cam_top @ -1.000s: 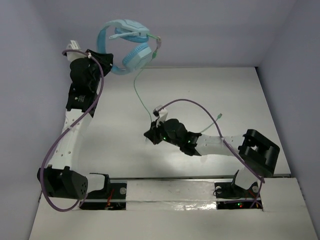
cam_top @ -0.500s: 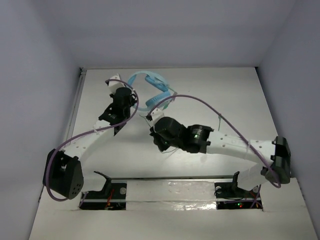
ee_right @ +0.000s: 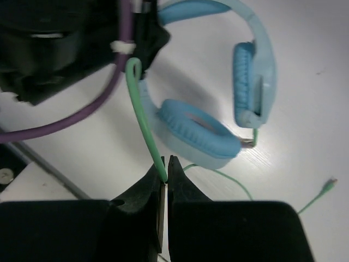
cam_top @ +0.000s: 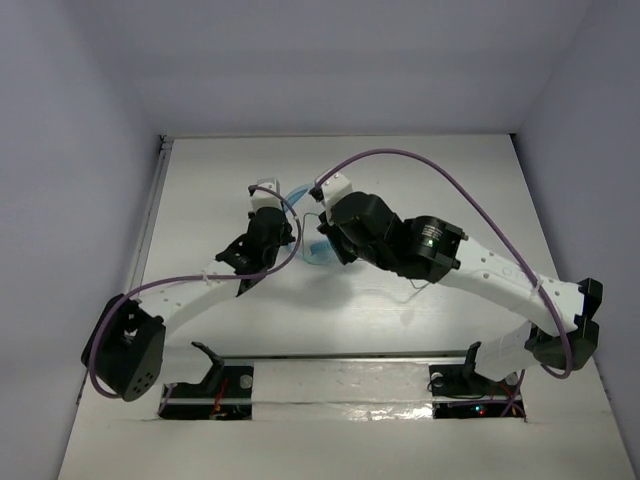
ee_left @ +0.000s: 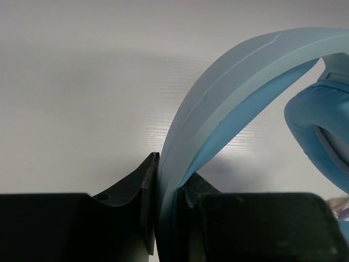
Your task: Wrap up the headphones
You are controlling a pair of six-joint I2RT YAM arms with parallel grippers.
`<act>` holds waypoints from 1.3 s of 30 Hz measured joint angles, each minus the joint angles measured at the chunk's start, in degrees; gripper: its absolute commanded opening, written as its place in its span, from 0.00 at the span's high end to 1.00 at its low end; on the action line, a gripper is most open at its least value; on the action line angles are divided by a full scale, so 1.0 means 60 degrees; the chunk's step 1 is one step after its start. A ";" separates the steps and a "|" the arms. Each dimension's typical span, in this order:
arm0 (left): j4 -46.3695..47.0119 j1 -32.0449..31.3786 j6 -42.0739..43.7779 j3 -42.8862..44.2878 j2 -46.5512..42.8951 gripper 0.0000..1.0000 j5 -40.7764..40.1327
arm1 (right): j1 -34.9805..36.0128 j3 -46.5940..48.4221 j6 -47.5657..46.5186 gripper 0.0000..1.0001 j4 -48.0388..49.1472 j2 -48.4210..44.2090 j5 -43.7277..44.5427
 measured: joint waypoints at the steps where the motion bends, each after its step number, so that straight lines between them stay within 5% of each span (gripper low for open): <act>1: 0.0007 0.0000 0.0022 -0.0073 -0.0131 1.00 0.0069 | -0.0175 0.0004 -0.0073 1.00 -0.0055 0.0011 0.0098; 20: 0.0106 -0.0004 0.0051 -0.0353 -0.0827 1.00 0.1956 | -0.2463 -0.0484 -0.0936 1.00 0.0153 -0.0168 0.1985; 39: -0.1042 0.0069 -0.0645 0.0685 -0.1428 1.00 0.5049 | -0.4022 -0.3049 -0.0386 1.00 0.3351 -0.0736 -0.0244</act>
